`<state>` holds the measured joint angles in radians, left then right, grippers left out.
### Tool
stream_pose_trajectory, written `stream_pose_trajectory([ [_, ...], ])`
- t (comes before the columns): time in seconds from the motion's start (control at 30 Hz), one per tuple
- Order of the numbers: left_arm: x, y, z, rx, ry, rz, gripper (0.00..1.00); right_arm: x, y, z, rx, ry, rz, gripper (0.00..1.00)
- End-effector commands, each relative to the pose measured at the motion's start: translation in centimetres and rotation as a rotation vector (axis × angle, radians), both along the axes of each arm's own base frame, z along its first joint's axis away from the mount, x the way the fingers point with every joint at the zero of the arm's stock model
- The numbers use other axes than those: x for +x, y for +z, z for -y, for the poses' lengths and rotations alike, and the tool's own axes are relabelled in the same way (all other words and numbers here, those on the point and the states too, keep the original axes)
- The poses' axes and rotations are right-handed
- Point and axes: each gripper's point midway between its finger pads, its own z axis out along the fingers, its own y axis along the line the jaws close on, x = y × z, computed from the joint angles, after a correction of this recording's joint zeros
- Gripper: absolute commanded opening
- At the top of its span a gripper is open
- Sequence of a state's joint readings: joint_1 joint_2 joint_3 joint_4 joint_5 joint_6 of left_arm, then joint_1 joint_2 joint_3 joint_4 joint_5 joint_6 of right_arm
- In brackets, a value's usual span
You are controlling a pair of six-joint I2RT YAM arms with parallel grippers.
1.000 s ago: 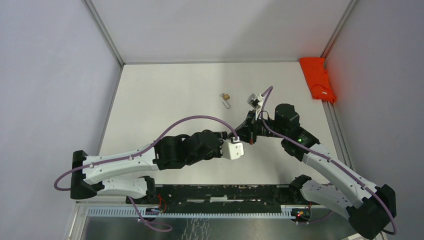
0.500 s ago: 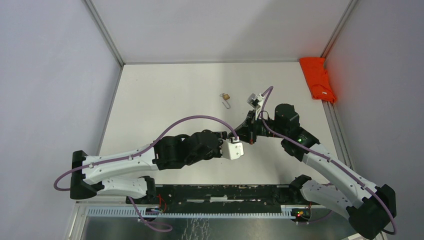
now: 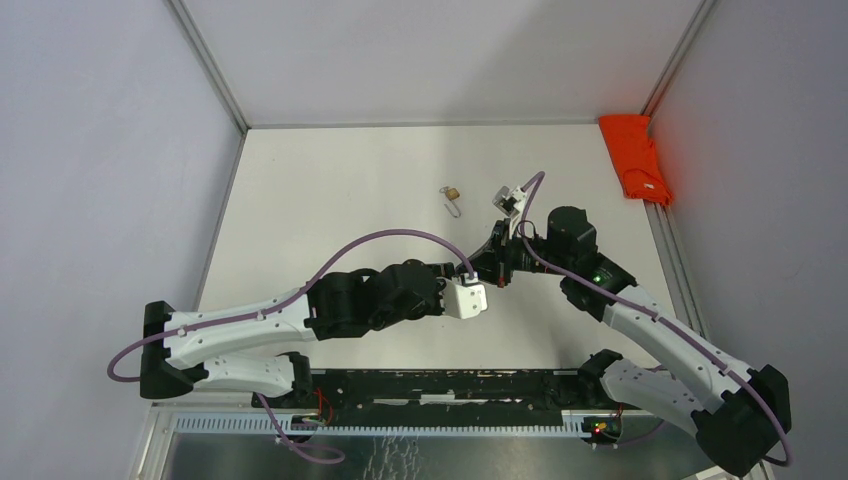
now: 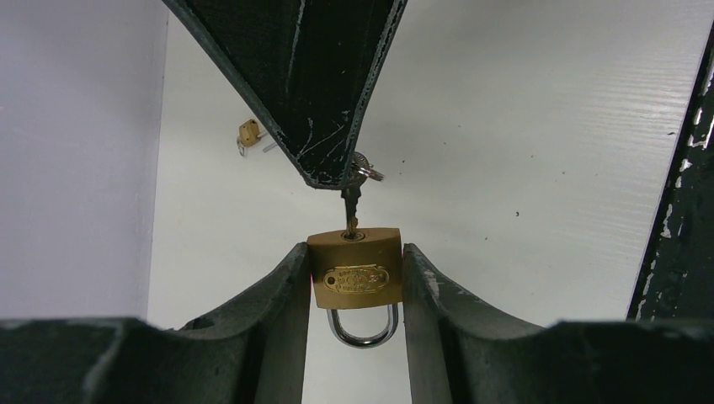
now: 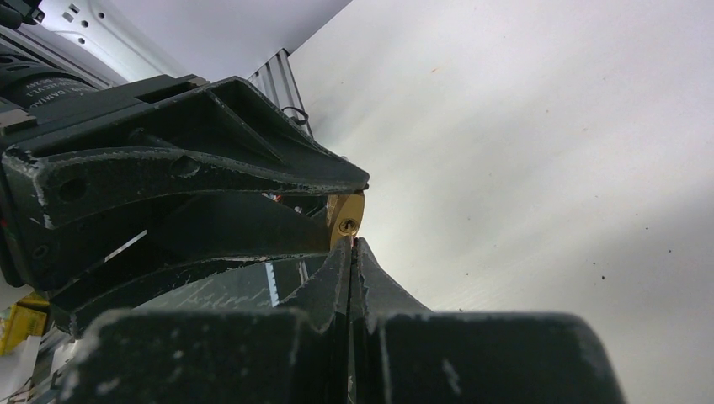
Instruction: Unlock with the key
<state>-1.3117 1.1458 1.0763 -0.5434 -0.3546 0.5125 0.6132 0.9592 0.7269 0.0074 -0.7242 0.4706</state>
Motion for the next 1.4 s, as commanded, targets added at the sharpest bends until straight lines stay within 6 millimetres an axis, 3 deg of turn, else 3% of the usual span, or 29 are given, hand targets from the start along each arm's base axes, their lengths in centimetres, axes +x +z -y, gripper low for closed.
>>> stream_pose_trajectory([
  [0.0,-0.3,2.8,1.1,-0.133,0.004,-0.009,0.02,0.2,1.1,-0.3,0.033,0.005,0.032,0.0],
  [0.53,0.1,3.0,2.1,-0.169,0.005,0.009,0.02,-0.2,1.0,-0.8,0.054,0.04,0.0,0.0],
  [1.0,0.8,4.1,1.9,-0.225,0.029,0.061,0.02,-0.1,-0.8,-0.9,0.026,0.031,-0.092,0.0],
  [1.37,0.9,4.5,1.3,-0.245,0.04,0.086,0.02,-0.7,0.2,-0.9,0.055,0.055,-0.106,0.0],
])
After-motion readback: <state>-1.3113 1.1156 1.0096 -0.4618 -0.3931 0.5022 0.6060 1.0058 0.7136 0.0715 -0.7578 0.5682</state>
